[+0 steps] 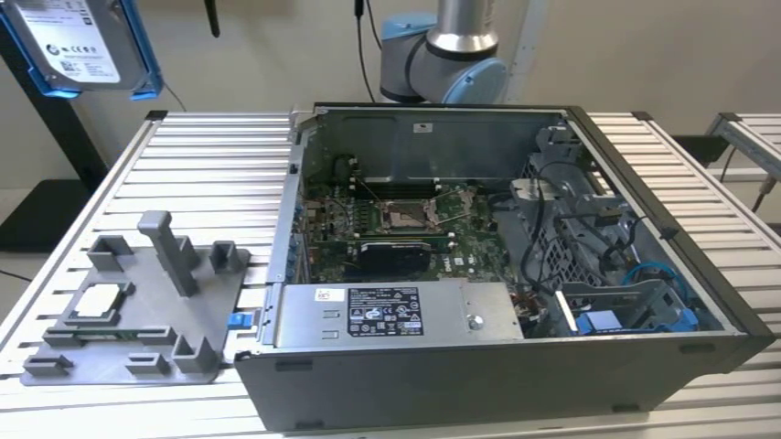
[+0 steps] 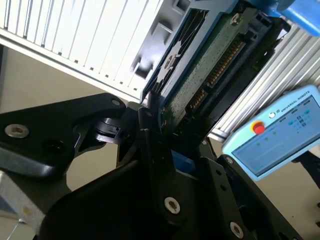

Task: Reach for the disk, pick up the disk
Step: 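Pick up the disk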

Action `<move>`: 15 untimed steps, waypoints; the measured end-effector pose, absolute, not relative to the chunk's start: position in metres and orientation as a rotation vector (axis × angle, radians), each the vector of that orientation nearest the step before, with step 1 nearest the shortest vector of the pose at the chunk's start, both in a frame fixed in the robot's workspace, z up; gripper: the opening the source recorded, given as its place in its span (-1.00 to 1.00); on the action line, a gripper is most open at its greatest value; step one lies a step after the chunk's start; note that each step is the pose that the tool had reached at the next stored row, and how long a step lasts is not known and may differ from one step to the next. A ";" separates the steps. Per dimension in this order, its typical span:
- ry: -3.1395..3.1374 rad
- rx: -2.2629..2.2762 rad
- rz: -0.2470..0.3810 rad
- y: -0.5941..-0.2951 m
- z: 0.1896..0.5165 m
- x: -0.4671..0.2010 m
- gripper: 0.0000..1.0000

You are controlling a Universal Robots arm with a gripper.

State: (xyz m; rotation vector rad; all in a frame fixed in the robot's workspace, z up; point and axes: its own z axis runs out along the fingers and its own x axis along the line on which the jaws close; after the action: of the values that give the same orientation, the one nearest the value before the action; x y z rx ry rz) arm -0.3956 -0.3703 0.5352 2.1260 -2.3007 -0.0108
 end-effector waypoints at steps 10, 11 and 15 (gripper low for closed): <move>-2.301 2.126 -0.011 -0.370 0.535 -0.383 -1.00; -2.301 2.126 -0.011 -0.370 0.535 -0.381 -1.00; -2.301 2.126 -0.011 -0.370 0.535 -0.374 -1.00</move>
State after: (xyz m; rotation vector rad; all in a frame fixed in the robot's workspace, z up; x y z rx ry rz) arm -0.3743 -0.3702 0.5351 2.1259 -2.3010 -0.0107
